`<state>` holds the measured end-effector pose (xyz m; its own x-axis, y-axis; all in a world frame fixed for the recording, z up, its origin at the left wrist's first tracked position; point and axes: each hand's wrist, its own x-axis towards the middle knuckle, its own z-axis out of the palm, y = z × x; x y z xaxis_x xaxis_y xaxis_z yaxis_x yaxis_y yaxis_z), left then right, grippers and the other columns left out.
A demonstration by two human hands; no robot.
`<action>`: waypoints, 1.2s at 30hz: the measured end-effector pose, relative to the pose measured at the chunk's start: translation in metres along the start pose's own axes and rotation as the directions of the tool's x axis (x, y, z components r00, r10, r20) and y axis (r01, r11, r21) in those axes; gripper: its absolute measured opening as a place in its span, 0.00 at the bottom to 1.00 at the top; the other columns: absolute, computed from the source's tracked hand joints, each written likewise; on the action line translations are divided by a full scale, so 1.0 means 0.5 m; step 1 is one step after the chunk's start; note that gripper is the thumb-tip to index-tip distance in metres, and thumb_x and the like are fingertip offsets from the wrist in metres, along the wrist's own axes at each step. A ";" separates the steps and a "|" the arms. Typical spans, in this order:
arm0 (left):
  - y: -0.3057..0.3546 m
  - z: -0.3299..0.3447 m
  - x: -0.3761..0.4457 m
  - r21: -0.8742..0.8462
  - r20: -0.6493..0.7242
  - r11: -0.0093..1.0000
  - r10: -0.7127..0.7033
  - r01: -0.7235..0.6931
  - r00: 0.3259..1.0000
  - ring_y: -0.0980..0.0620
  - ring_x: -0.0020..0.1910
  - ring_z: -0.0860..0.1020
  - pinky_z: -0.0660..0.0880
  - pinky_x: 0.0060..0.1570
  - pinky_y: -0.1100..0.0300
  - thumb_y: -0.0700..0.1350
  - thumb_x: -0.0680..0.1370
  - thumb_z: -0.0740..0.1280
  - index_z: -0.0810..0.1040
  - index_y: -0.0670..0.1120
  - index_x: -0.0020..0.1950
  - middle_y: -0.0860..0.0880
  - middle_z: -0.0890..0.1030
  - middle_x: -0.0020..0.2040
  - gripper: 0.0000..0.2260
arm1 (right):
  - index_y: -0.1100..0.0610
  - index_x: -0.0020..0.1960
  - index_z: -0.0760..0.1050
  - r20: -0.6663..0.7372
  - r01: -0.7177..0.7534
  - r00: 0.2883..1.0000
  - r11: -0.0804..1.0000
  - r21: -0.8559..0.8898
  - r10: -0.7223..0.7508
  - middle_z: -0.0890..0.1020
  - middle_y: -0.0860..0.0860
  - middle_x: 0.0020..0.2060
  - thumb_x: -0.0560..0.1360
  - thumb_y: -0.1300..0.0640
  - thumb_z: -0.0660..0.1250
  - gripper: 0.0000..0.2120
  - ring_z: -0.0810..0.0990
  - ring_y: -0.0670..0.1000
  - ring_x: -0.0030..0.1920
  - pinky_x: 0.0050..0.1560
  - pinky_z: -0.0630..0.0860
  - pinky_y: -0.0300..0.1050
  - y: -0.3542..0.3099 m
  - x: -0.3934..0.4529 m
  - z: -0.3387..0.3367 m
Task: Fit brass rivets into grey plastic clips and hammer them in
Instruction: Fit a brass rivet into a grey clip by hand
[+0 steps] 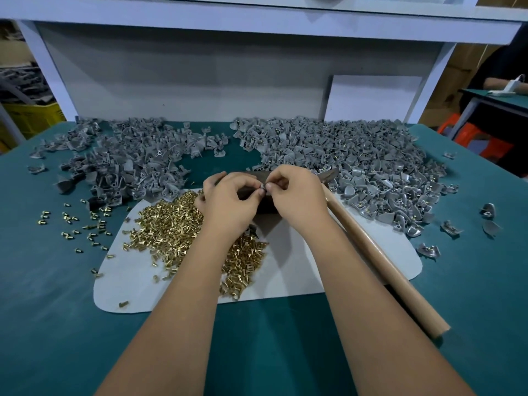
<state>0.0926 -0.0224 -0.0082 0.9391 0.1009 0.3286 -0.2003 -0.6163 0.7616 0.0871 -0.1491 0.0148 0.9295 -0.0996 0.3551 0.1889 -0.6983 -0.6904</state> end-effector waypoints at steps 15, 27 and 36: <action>0.008 -0.002 -0.011 0.084 -0.023 0.996 -0.024 0.026 0.999 0.53 0.68 0.62 0.52 0.57 0.52 0.55 0.75 0.70 0.78 0.62 0.43 0.67 0.74 0.46 0.03 | 0.55 0.40 0.74 -0.181 0.120 0.976 0.993 -0.021 -0.122 0.73 0.44 0.37 0.74 0.66 0.66 0.08 0.67 0.47 0.44 0.41 0.58 0.40 0.011 -0.024 0.030; 0.013 -0.005 -0.016 0.016 0.001 0.999 -0.045 0.045 0.999 0.54 0.70 0.60 0.52 0.65 0.49 0.53 0.76 0.70 0.77 0.62 0.40 0.66 0.74 0.49 0.06 | 0.57 0.48 0.79 -0.217 0.143 0.968 0.987 0.075 -0.124 0.77 0.46 0.44 0.75 0.67 0.63 0.09 0.70 0.46 0.49 0.48 0.62 0.37 0.021 -0.039 0.035; 0.008 -0.009 -0.015 -0.147 0.029 0.988 -0.037 0.041 0.999 0.54 0.72 0.57 0.51 0.68 0.50 0.52 0.77 0.69 0.77 0.63 0.38 0.63 0.77 0.56 0.09 | 0.54 0.53 0.79 -0.197 0.080 0.980 0.962 0.262 -0.027 0.76 0.39 0.43 0.71 0.66 0.64 0.14 0.75 0.51 0.53 0.57 0.74 0.51 0.011 -0.050 0.021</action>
<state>0.0835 -0.0220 -0.0048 0.9536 0.1005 0.2838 -0.2007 -0.4901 0.8482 0.0683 -0.1432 -0.0045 0.8432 -0.2184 0.4912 0.3388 -0.4935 -0.8010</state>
